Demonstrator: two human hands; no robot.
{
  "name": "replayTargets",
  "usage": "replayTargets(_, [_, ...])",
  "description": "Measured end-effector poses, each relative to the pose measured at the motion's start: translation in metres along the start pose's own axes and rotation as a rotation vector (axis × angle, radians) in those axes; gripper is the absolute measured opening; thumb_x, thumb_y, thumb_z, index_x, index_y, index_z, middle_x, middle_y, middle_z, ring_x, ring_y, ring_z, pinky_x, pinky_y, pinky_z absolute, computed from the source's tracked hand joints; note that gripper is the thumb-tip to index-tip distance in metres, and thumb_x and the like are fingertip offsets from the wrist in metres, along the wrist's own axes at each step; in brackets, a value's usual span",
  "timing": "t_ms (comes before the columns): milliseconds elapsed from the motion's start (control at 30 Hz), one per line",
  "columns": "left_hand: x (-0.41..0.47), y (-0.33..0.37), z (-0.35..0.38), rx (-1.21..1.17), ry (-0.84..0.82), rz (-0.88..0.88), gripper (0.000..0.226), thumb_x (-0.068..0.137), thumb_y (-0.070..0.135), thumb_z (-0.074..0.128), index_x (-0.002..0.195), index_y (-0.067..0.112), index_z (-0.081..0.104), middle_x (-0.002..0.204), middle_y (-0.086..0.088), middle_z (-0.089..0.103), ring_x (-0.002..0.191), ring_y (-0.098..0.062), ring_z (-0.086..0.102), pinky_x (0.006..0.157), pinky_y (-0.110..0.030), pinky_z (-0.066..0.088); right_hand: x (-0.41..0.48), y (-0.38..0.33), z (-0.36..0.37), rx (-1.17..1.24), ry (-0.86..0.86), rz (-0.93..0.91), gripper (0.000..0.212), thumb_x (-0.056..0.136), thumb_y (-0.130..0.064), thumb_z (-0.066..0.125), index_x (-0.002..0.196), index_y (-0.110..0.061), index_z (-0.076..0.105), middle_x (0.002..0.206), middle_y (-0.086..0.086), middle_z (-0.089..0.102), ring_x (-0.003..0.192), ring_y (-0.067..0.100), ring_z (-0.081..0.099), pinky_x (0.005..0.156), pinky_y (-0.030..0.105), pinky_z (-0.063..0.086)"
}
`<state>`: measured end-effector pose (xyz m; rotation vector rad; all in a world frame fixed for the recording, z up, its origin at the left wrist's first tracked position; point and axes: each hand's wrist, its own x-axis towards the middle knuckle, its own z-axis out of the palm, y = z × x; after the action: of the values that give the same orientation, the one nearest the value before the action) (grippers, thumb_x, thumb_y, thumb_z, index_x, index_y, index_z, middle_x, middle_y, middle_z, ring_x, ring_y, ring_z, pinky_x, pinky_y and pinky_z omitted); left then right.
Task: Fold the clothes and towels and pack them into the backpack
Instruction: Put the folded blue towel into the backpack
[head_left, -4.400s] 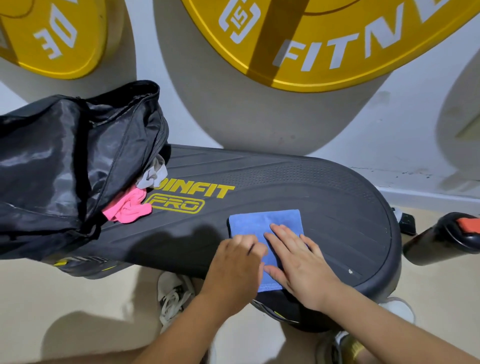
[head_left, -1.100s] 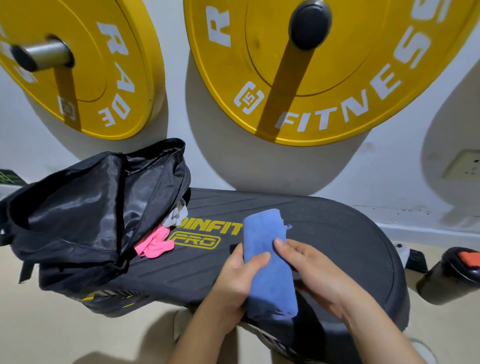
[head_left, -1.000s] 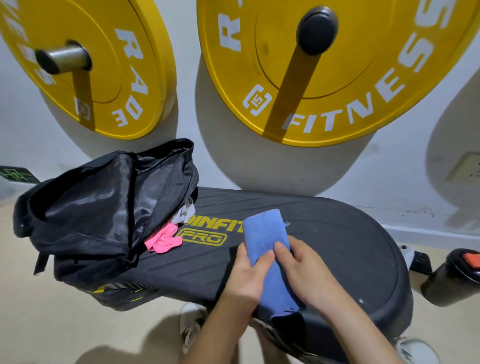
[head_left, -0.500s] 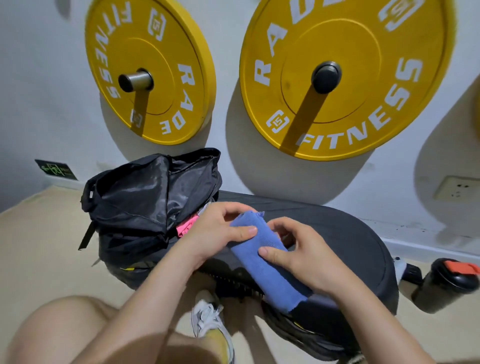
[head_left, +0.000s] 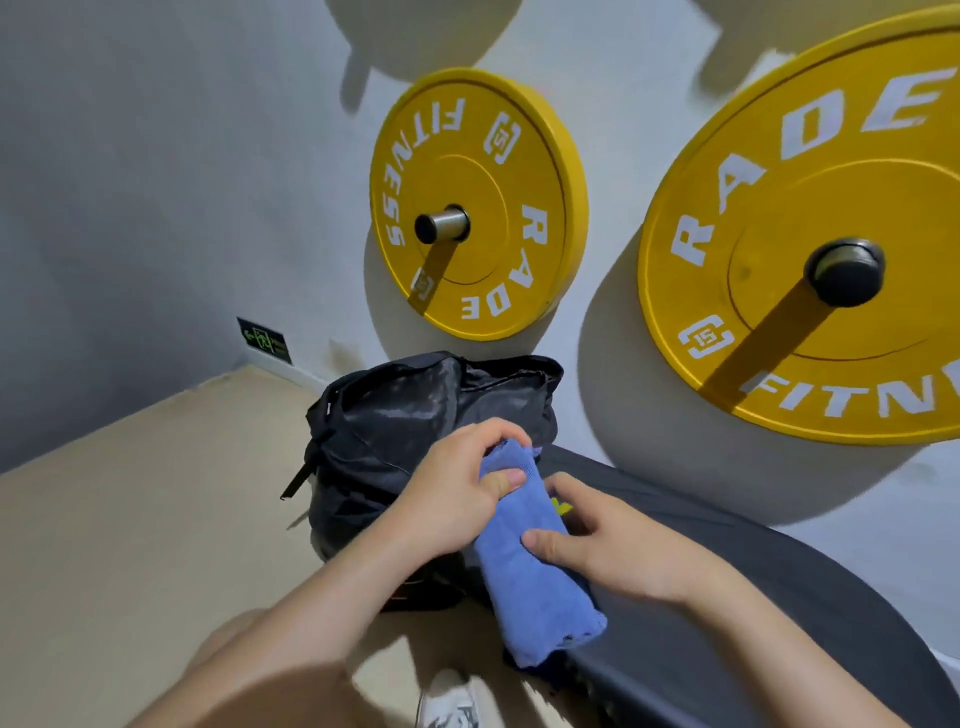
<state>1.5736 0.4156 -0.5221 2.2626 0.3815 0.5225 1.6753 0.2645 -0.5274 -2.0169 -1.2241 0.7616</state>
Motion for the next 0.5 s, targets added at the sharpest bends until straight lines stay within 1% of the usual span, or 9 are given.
replayTargets(67, [0.018, -0.023, -0.001, 0.038, -0.065, -0.079, 0.021, 0.09, 0.022, 0.057, 0.106, 0.037, 0.056, 0.106, 0.009, 0.061, 0.099, -0.01, 0.056, 0.089, -0.035, 0.047, 0.026, 0.007, 0.004, 0.107, 0.002, 0.031, 0.009, 0.085, -0.039, 0.059, 0.084, -0.039, 0.05, 0.065, -0.016, 0.055, 0.058, 0.003, 0.049, 0.06, 0.023, 0.04])
replayTargets(100, [0.028, -0.035, -0.002, 0.062, -0.108, -0.121, 0.019, 0.092, 0.027, 0.054, 0.109, 0.036, 0.055, 0.107, 0.009, 0.062, 0.099, -0.012, 0.057, 0.089, -0.037, 0.047, 0.039, 0.012, 0.006, 0.134, 0.012, 0.051, 0.011, 0.087, -0.034, 0.059, 0.081, -0.038, 0.051, 0.06, -0.017, 0.053, 0.054, 0.002, 0.047, 0.057, 0.02, 0.037])
replayTargets(167, [0.053, -0.061, -0.004, 0.13, -0.172, -0.198, 0.019, 0.097, 0.035, 0.045, 0.114, 0.033, 0.053, 0.108, 0.007, 0.063, 0.098, -0.013, 0.058, 0.089, -0.036, 0.047, 0.066, 0.025, 0.007, 0.15, 0.051, 0.095, 0.011, 0.087, -0.029, 0.058, 0.081, -0.036, 0.052, 0.057, -0.016, 0.052, 0.052, 0.005, 0.045, 0.056, 0.022, 0.036])
replayTargets(233, [0.084, -0.091, -0.008, 0.257, -0.152, -0.283, 0.025, 0.099, 0.034, 0.039, 0.119, 0.03, 0.053, 0.113, 0.004, 0.061, 0.103, -0.015, 0.056, 0.087, -0.031, 0.044, 0.097, 0.039, 0.003, 0.128, 0.132, 0.153, 0.006, 0.086, -0.029, 0.058, 0.087, -0.032, 0.053, 0.058, -0.007, 0.056, 0.051, 0.01, 0.046, 0.058, 0.028, 0.04])
replayTargets(300, [0.115, -0.122, -0.01, 0.448, -0.089, -0.346, 0.027, 0.098, 0.033, 0.039, 0.123, 0.031, 0.051, 0.122, -0.001, 0.052, 0.113, -0.021, 0.049, 0.091, -0.031, 0.042, 0.13, 0.052, -0.005, 0.095, 0.246, 0.185, 0.007, 0.086, -0.029, 0.057, 0.089, -0.031, 0.051, 0.061, 0.001, 0.064, 0.051, 0.014, 0.051, 0.06, 0.031, 0.045])
replayTargets(367, [0.143, -0.147, -0.004, 0.601, -0.054, -0.394, 0.031, 0.098, 0.037, 0.039, 0.128, 0.035, 0.047, 0.129, -0.007, 0.044, 0.12, -0.028, 0.039, 0.097, -0.038, 0.041, 0.165, 0.061, -0.016, 0.016, 0.345, 0.171, 0.01, 0.087, -0.031, 0.058, 0.09, -0.031, 0.049, 0.063, -0.001, 0.065, 0.057, 0.017, 0.055, 0.066, 0.033, 0.048])
replayTargets(433, [0.166, -0.168, 0.01, 0.706, -0.075, -0.433, 0.039, 0.097, 0.043, 0.038, 0.136, 0.038, 0.038, 0.142, -0.01, 0.03, 0.127, -0.033, 0.028, 0.097, -0.043, 0.041, 0.198, 0.063, -0.027, -0.104, 0.383, 0.142, 0.013, 0.089, -0.034, 0.058, 0.092, -0.031, 0.046, 0.065, -0.007, 0.058, 0.066, 0.017, 0.055, 0.065, 0.033, 0.044])
replayTargets(500, [0.182, -0.188, 0.024, 0.801, -0.115, -0.448, 0.048, 0.096, 0.048, 0.039, 0.142, 0.041, 0.028, 0.151, -0.011, 0.014, 0.132, -0.036, 0.02, 0.095, -0.047, 0.04, 0.23, 0.061, -0.034, -0.244, 0.418, 0.107, 0.015, 0.091, -0.036, 0.056, 0.097, -0.032, 0.043, 0.074, -0.011, 0.056, 0.079, 0.021, 0.056, 0.066, 0.032, 0.041])
